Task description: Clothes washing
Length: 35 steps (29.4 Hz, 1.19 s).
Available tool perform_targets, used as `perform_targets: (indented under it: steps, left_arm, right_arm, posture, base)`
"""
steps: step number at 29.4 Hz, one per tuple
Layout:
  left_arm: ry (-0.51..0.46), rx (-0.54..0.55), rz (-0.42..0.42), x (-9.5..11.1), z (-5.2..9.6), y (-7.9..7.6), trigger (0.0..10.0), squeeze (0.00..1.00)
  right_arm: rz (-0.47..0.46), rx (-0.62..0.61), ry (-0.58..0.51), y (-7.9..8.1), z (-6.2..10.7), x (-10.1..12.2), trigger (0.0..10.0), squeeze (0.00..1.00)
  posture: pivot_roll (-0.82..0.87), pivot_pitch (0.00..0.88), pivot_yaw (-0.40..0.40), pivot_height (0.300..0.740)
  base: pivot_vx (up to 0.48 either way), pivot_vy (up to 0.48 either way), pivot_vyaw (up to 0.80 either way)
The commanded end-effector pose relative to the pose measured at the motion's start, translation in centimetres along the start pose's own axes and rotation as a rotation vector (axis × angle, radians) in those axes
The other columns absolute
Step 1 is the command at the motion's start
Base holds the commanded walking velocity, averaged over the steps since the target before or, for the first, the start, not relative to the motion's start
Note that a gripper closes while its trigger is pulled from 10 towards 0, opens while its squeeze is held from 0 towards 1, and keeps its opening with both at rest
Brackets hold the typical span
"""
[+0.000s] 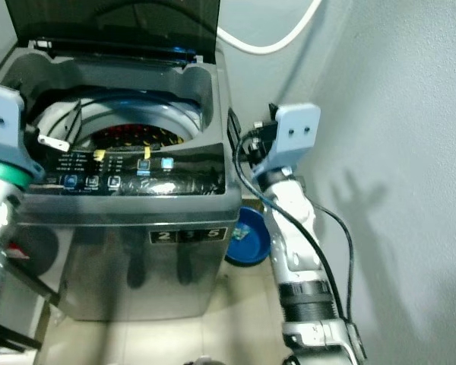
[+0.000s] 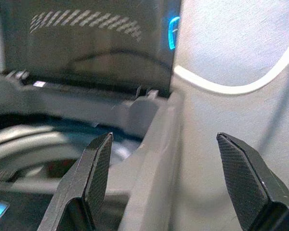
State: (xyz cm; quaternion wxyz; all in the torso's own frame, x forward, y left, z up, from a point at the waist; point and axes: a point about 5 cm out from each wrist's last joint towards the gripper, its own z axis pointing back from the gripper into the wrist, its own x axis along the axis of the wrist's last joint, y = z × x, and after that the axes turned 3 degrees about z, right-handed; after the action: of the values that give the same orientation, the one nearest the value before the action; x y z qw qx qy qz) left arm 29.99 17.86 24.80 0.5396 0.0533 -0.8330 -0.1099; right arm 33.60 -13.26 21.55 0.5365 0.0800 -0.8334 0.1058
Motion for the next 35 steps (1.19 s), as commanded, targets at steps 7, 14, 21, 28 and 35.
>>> perform_targets:
  steps: [7,14,21,28,35]
  left_arm:
    - [-0.027,-0.01,0.013,0.0,-0.5,-0.7,10.0,0.0]
    - [-0.029,-0.002,0.029,-0.2,-0.7,-1.2,10.0,0.0]
    - [-0.033,0.026,0.036,-0.2,-0.9,-1.0,10.0,0.0]
    - [-0.079,0.072,-0.022,0.7,-1.6,1.0,10.0,0.0]
    - [-0.109,0.143,-0.083,2.1,-1.8,4.5,10.0,0.0]
  right_arm:
    - [-0.051,0.09,-0.01,1.5,-0.4,-0.5,10.0,0.0]
    - [-0.082,0.07,-0.001,0.6,-0.8,-0.8,10.0,0.0]
    - [-0.107,0.023,-0.01,0.0,-1.1,-0.6,10.0,0.0]
    - [-0.13,0.02,-0.029,0.0,-1.9,-0.2,10.0,0.0]
    - [-0.132,-0.01,-0.039,-1.1,-2.0,0.3,10.0,0.0]
  posture:
    - [0.08,0.0,-0.022,0.74]
    - [0.08,0.0,-0.04,0.74]
    - [0.08,0.0,-0.038,0.74]
    - [0.09,0.0,-0.049,0.74]
    - [0.09,0.0,-0.043,0.74]
  base:
    - [0.0,0.0,0.0]
    - [0.0,0.0,0.0]
    - [0.0,0.0,0.0]
    - [0.0,0.0,0.0]
    - [0.0,0.0,0.0]
